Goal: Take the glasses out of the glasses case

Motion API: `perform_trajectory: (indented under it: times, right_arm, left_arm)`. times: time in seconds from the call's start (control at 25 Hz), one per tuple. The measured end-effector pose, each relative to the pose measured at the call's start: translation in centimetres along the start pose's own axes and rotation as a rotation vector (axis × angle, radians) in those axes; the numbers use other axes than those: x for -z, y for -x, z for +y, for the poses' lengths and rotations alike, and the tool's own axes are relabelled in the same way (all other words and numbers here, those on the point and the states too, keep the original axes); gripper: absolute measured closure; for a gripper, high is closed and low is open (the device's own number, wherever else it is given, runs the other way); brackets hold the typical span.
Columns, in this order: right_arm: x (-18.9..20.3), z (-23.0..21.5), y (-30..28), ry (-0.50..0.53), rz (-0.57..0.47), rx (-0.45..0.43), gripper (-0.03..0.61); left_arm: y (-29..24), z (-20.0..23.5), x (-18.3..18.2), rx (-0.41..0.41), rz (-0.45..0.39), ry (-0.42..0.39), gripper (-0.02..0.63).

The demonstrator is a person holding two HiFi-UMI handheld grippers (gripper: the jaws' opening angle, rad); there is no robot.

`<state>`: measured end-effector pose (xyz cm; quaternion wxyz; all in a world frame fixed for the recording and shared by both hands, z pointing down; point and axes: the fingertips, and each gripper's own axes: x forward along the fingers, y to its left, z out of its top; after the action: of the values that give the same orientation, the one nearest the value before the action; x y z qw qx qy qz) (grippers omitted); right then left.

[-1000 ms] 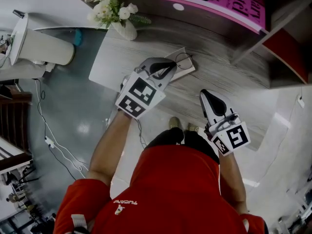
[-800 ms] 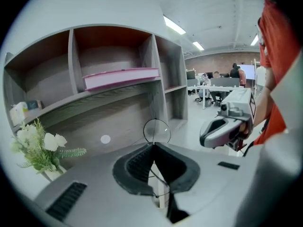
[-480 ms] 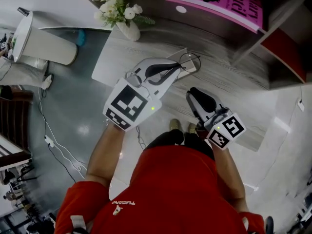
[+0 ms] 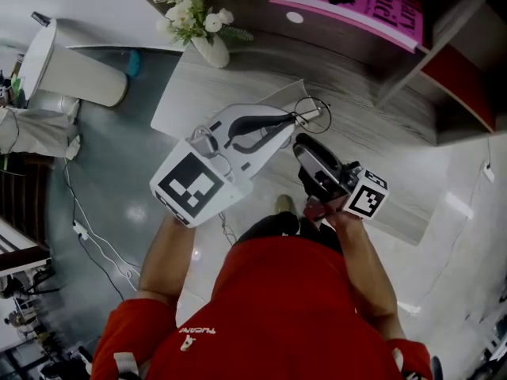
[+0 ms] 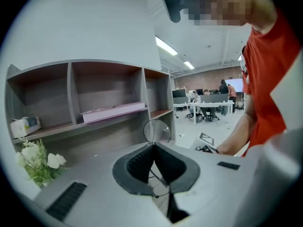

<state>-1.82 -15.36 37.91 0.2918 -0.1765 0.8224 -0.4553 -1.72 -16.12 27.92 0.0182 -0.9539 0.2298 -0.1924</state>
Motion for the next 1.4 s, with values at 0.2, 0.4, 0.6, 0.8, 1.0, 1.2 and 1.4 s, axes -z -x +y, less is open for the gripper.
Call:
perform_trajectory:
  times: [0.2, 0.4, 0.6, 0.8, 1.0, 1.2, 1.4]
  right_arm:
    - [0.3, 0.6, -0.7, -0.132, -0.024, -0.103, 0.339]
    - [-0.4, 1.2, -0.7, -0.243, -0.088, -0.201, 0.308]
    - [-0.5, 1.9, -1.0, -0.299, -0.110, -0.263, 0.275]
    - [-0.7, 2.8, -1.4, -0.203, -0.087, -0.263, 0.286]
    - [-0.9, 3.1, -1.5, -0.054, -0.059, -0.191, 0.363]
    - [-1.1, 3.3, -1.6, 0.067, -0.030, -0.117, 0.397]
    - [-0.5, 2.8, -1.8, 0.168, 0.008, -0.029, 0.459]
  left_arm:
    - [0.3, -1.1, -0.5, 0.037, -0.019, 0.006, 0.600]
    - [0.2, -2.3, -0.8, 0.079, -0.033, 0.001, 0.598]
    - [0.4, -3.0, -1.0, 0.109, -0.046, 0.030, 0.600]
    - [0.2, -3.4, -0.3, 0.120, -0.017, 0.030, 0.600]
    - [0.2, -3.2, 0.6, 0.106, 0.018, 0.043, 0.600]
    - [0.1, -2.7, 0.9, 0.077, -0.003, 0.038, 0.600]
    - [-0.1, -2.6, 1.2, 0.053, -0.007, 0.056, 0.600]
